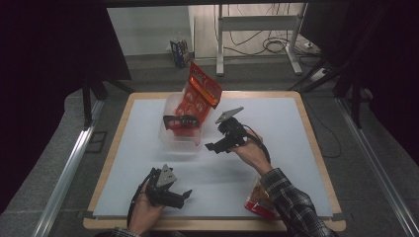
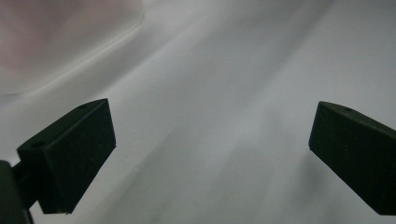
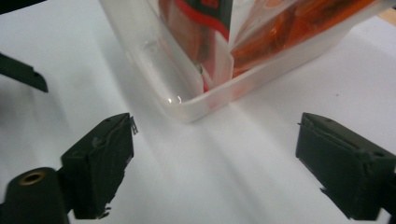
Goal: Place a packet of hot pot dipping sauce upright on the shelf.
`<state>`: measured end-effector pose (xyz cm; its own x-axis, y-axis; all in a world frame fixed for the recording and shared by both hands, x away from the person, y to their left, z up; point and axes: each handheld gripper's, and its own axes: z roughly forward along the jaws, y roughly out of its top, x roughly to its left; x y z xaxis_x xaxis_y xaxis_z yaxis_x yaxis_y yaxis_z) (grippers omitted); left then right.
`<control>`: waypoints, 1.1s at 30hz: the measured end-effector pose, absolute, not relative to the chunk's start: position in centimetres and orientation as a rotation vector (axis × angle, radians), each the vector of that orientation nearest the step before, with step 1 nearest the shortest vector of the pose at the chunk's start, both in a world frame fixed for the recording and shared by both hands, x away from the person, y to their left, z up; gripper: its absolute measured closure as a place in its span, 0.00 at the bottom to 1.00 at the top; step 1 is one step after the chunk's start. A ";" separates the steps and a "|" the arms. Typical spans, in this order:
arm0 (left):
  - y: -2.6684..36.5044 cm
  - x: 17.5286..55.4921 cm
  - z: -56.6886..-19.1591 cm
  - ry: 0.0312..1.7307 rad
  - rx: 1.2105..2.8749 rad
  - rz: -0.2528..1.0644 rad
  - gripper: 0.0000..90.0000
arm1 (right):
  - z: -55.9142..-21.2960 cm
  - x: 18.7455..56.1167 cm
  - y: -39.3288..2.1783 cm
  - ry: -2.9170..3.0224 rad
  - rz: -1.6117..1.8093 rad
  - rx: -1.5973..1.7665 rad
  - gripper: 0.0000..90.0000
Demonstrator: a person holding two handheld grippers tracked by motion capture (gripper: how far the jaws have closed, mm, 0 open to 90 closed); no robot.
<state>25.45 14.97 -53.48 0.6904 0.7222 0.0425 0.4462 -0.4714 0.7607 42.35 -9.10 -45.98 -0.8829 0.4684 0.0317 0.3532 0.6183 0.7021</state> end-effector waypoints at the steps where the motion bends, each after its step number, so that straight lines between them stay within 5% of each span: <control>1: 15.0 25.4 -53.5 0.889 2.145 0.467 0.01 | -46.1 42.1 -9.2 2.683 1.110 0.685 0.10; 33: 14.7 25.2 -53.4 0.868 2.150 0.475 0.01 | -47.6 37.7 -15.6 2.655 1.183 0.776 0.00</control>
